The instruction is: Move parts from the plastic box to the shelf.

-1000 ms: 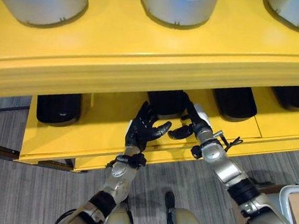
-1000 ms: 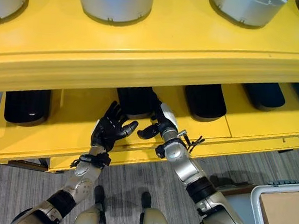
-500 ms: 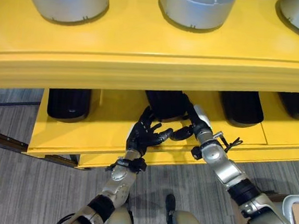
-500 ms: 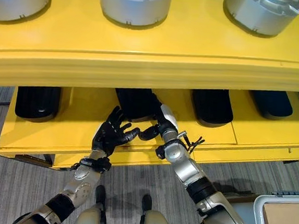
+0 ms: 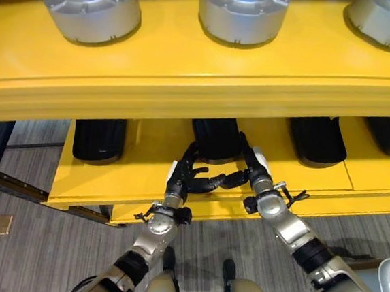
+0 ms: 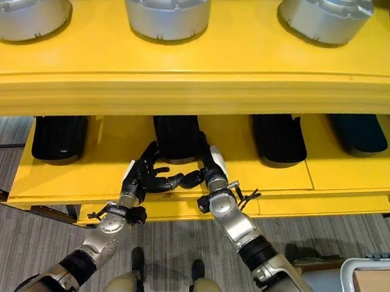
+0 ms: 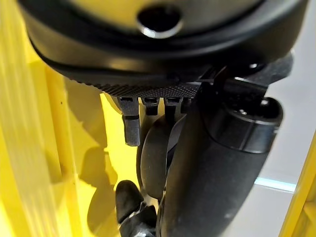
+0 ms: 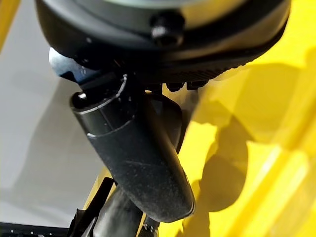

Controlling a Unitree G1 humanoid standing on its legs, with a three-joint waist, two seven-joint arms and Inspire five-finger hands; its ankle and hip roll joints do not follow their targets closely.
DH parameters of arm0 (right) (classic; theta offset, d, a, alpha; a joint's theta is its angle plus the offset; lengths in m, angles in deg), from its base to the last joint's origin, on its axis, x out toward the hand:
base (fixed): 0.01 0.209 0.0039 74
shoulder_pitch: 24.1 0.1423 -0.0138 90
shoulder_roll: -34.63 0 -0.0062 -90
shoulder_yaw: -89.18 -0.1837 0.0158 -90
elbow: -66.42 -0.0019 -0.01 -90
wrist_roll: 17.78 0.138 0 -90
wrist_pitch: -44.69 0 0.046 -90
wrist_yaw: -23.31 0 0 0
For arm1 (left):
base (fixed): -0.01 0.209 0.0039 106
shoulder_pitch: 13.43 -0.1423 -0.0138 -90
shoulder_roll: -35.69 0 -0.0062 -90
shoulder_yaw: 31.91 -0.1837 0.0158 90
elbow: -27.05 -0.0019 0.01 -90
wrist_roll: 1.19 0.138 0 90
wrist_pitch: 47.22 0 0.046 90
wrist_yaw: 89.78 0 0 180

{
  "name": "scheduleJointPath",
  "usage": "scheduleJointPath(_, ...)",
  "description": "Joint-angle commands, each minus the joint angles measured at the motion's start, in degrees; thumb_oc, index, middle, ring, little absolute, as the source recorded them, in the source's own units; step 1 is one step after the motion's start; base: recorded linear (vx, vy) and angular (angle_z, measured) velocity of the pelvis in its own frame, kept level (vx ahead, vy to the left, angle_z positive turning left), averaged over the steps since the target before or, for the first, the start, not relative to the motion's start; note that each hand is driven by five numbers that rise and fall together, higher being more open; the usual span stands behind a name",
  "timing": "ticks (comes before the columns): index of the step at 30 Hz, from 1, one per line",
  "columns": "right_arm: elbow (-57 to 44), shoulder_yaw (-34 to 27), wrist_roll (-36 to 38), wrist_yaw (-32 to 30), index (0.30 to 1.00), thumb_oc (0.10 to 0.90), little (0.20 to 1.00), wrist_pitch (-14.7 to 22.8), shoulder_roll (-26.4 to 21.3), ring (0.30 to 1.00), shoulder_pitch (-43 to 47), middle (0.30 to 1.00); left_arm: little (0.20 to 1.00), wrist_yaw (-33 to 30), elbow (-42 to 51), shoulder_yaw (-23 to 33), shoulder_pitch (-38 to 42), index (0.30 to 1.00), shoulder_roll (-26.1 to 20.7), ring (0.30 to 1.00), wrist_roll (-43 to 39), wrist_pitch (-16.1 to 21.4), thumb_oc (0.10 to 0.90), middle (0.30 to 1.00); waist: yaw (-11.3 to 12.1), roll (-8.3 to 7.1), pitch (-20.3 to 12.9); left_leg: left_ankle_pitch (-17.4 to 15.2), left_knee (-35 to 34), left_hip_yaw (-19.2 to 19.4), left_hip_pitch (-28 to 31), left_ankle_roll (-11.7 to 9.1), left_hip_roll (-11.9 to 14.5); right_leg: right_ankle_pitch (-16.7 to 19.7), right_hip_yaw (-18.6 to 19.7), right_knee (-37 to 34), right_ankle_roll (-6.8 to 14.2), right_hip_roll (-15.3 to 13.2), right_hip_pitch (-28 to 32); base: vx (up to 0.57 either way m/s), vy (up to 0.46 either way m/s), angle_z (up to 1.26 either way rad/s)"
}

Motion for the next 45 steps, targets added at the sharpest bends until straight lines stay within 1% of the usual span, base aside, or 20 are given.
scheduleJointPath(1, -7.22, 0.67, 1.09, 2.55, 1.0, 0.9, 1.0, 7.05, 4.89, 1.0, 2.21, 1.0, 1.0, -3.23, 0.07, -0.7, 5.23, 1.0, 2.09, 1.0, 6.1, 3.15, 0.9, 1.0, 0.53, -1.7, -2.64, -5.3, 3.21, -2.74, -0.18, -0.38, 1.54, -5.36, -2.83, 3.46, -1.5, -1.34, -0.86, 0.04, 0.073, -0.09)
scheduleJointPath(6, -9.44, 0.8, -0.17, 3.9, 1.0, 0.9, 1.0, 6.64, 4.21, 1.0, 0.61, 1.0, 1.0, -7.16, -0.63, 2.26, 5.26, 1.0, 1.13, 1.0, 6.68, 3.75, 0.9, 1.0, 0.01, -1.14, -3.18, -5.27, 3.23, -2.63, 0.17, -0.47, 1.46, -5.79, -2.52, 3.98, -1.56, -1.66, -0.74, 0.04, 0.057, -0.04)
scheduleJointPath(7, -9.71, 1.13, -0.34, 3.49, 1.0, 0.9, 1.0, 6.48, 4.09, 1.0, 0.22, 1.0, 1.0, -8.58, -0.63, 3.28, 4.9, 1.0, 0.86, 1.0, 6.17, 3.85, 0.9, 1.0, 0.05, -0.97, -3.4, -5.23, 3.14, -2.75, 0.3, -0.49, 1.32, -5.92, -2.54, 4.05, -1.61, -1.79, -0.65, 0.04, 0.039, 0.02)
scheduleJointPath(11, -9.79, 1.05, -1.18, 2.46, 1.0, 0.9, 1.0, 6.58, 4.19, 1.0, -0.31, 1.0, 1.0, -10.7, 0.38, 4.98, 3.54, 1.0, 0.62, 1.0, 6.86, 5.65, 0.9, 1.0, 0.44, -0.81, -3.51, -5.22, 3.28, -3.0, 0.2, -0.58, 1.24, -6.13, -2.84, 4.24, -1.71, -2.05, -0.53, 0.01, 0.013, 0.02)
scheduleJointPath(14, -9.42, 1.0, -1.78, 1.15, 1.0, 0.9, 1.0, 6.22, 4.42, 1.0, -0.6, 1.0, 1.0, -10.56, 2.08, 5.47, 2.55, 1.0, 0.42, 1.0, 7.35, 6.08, 0.9, 1.0, 0.87, -0.65, -3.54, -5.36, 3.36, -3.35, 0.26, -0.55, 1.07, -6.32, -3.07, 4.48, -1.75, -2.29, -0.43, 0.01, 0.006, 0.01)
scheduleJointPath(21, -8.5, 0.17, -6.16, -0.74, 1.0, 0.9, 1.0, 7.22, 4.5, 1.0, -0.81, 1.0, 1.0, -8.65, 5.8, 5.37, 1.06, 1.0, 0.33, 1.0, 5.64, 4.72, 0.9, 1.0, 1.53, -0.54, -3.73, -5.68, 3.49, -3.67, 0.31, -0.38, 0.67, -6.48, -3.56, 4.59, -1.74, -2.72, -0.15, 0.01, 0.008, 0.03)
scheduleJointPath(22, -8.46, -0.04, -9.06, -2.13, 1.0, 0.9, 1.0, 7.28, 4.34, 1.0, -0.53, 1.0, 1.0, -8.65, 6.24, 4.93, 0.8, 1.0, 0.29, 1.0, 5.16, 4.41, 0.9, 1.0, 1.65, -0.52, -3.79, -5.78, 3.56, -3.77, 0.27, -0.4, 0.59, -6.49, -3.7, 4.61, -1.69, -2.8, -0.14, 0.02, 0.009, 0.07)
scheduleJointPath(24, -8.44, -0.38, -11.1, -3.86, 1.0, 0.9, 1.0, 7.22, 4.07, 1.0, -0.1, 1.0, 1.0, -8.59, 6.6, 4.69, 0.64, 1.0, 0.4, 1.0, 4.79, 4.22, 0.9, 1.0, 1.73, -0.54, -3.81, -5.92, 3.56, -3.84, 0.23, -0.38, 0.47, -6.48, -3.75, 4.5, -1.67, -2.82, -0.12, 0.01, 0.004, 0.03)
scheduleJointPath(25, -8.28, -0.62, -13.21, -5.56, 1.0, 0.9, 1.0, 6.81, 3.87, 1.0, 0.32, 1.0, 1.0, -8.34, 6.7, 4.45, 0.58, 1.0, 0.31, 1.0, 4.36, 4.26, 0.9, 1.0, 1.78, -0.49, -3.74, -5.99, 3.59, -3.85, 0.26, -0.36, 0.44, -6.51, -3.8, 4.56, -1.65, -2.91, -0.12, 0.0, 0.0, 0.0)
scheduleJointPath(26, -8.46, -1.35, -16.46, -8.64, 1.0, 0.9, 1.0, 6.08, 3.76, 1.0, 1.01, 1.0, 1.0, -8.27, 7.42, 4.13, 0.46, 1.0, 0.44, 1.0, 4.53, 3.78, 0.9, 1.0, 1.87, -0.41, -3.75, -6.11, 3.59, -3.85, 0.22, -0.28, 0.3, -6.51, -3.84, 4.51, -1.63, -2.93, -0.14, 0.0, 0.0, 0.0)
scheduleJointPath(29, -8.58, -2.82, -20.17, -12.87, 1.0, 0.9, 1.0, 5.86, 3.34, 1.0, 1.71, 1.0, 1.0, -8.07, 8.12, 3.42, 0.18, 1.0, 0.56, 1.0, 4.18, 3.69, 0.9, 1.0, 1.84, -0.27, -3.62, -6.32, 3.8, -3.75, 0.08, -0.2, 0.13, -6.52, -3.79, 4.57, -1.62, -3.01, -0.2, 0.0, 0.0, 0.0)
scheduleJointPath(31, -9.1, -3.79, -21.73, -15.06, 1.0, 0.9, 1.0, 6.75, 3.12, 1.0, 1.98, 1.0, 1.0, -7.6, 8.97, 2.87, 0.0, 1.0, 0.72, 1.0, 3.96, 3.28, 0.9, 1.0, 1.8, -0.08, -3.61, -6.39, 3.69, -3.71, 0.26, -0.14, 0.05, -6.51, -3.74, 4.61, -1.6, -2.99, -0.21, 0.0, 0.0, 0.0)
scheduleJointPath(33, -9.72, -4.67, -22.76, -15.93, 1.0, 0.9, 1.0, 7.94, 2.92, 1.0, 1.95, 1.0, 1.0, -7.36, 9.58, 2.48, -0.23, 1.0, 0.74, 1.0, 3.46, 2.94, 0.9, 1.0, 1.74, 0.08, -3.62, -6.45, 3.61, -3.69, 0.36, -0.13, -0.06, -6.52, -3.71, 4.58, -1.57, -3.06, -0.18, 0.0, 0.0, 0.0)
scheduleJointPath(37, -12.37, -6.0, -24.66, -19.78, 1.0, 0.9, 1.0, 8.63, 2.48, 1.0, 1.19, 1.0, 1.0, -6.36, 11.49, 1.77, -1.34, 1.0, 0.77, 1.0, 2.8, 2.39, 0.9, 1.0, 1.54, 0.48, -3.6, -6.69, 3.66, -3.52, 0.49, -0.08, -0.31, -6.59, -3.48, 4.53, -1.59, -3.2, -0.15, 0.01, 0.025, 0.0)
scheduleJointPath(39, -12.95, -6.24, -25.07, -20.59, 1.0, 0.9, 1.0, 8.55, 2.45, 1.0, 0.91, 1.0, 1.0, -6.05, 11.76, 1.6, -1.68, 1.0, 0.76, 1.0, 2.49, 2.33, 0.9, 1.0, 1.46, 0.52, -3.69, -6.71, 3.68, -3.45, 0.48, -0.1, -0.37, -6.58, -3.4, 4.46, -1.59, -3.22, -0.15, 0.0, 0.0, 0.0)
scheduleJointPath(41, -13.73, -7.01, -25.71, -22.47, 1.0, 0.9, 1.0, 9.11, 2.35, 1.0, 0.28, 1.0, 1.0, -6.08, 12.7, 1.15, -2.3, 1.0, 0.82, 1.0, 2.28, 1.82, 0.9, 1.0, 1.32, 0.63, -3.83, -6.76, 3.56, -3.39, 0.61, -0.05, -0.52, -6.53, -3.3, 4.24, -1.58, -3.23, -0.03, 0.01, 0.016, 0.0)
scheduleJointPath(42, -14.06, -7.45, -25.67, -23.09, 1.0, 0.9, 1.0, 10.02, 2.26, 1.0, -0.09, 1.0, 1.0, -5.92, 13.31, 0.86, -2.74, 1.0, 0.78, 1.0, 1.68, 1.46, 0.9, 1.0, 1.25, 0.69, -3.96, -6.84, 3.54, -3.37, 0.72, -0.02, -0.61, -6.54, -3.25, 4.15, -1.57, -3.28, 0.05, 0.0, 0.0, 0.0)
scheduleJointPath(45, -15.47, -8.33, -24.89, -22.68, 1.0, 0.9, 1.0, 11.84, 1.94, 1.0, -0.63, 1.0, 1.0, -5.57, 14.27, 0.52, -3.71, 1.0, 0.48, 1.0, 1.33, 1.8, 0.9, 1.0, 1.19, 0.77, -4.16, -6.93, 3.42, -3.27, 0.92, 0.0, -0.74, -6.5, -3.27, 3.92, -1.55, -3.38, 0.23, 0.0, 0.0, 0.0)
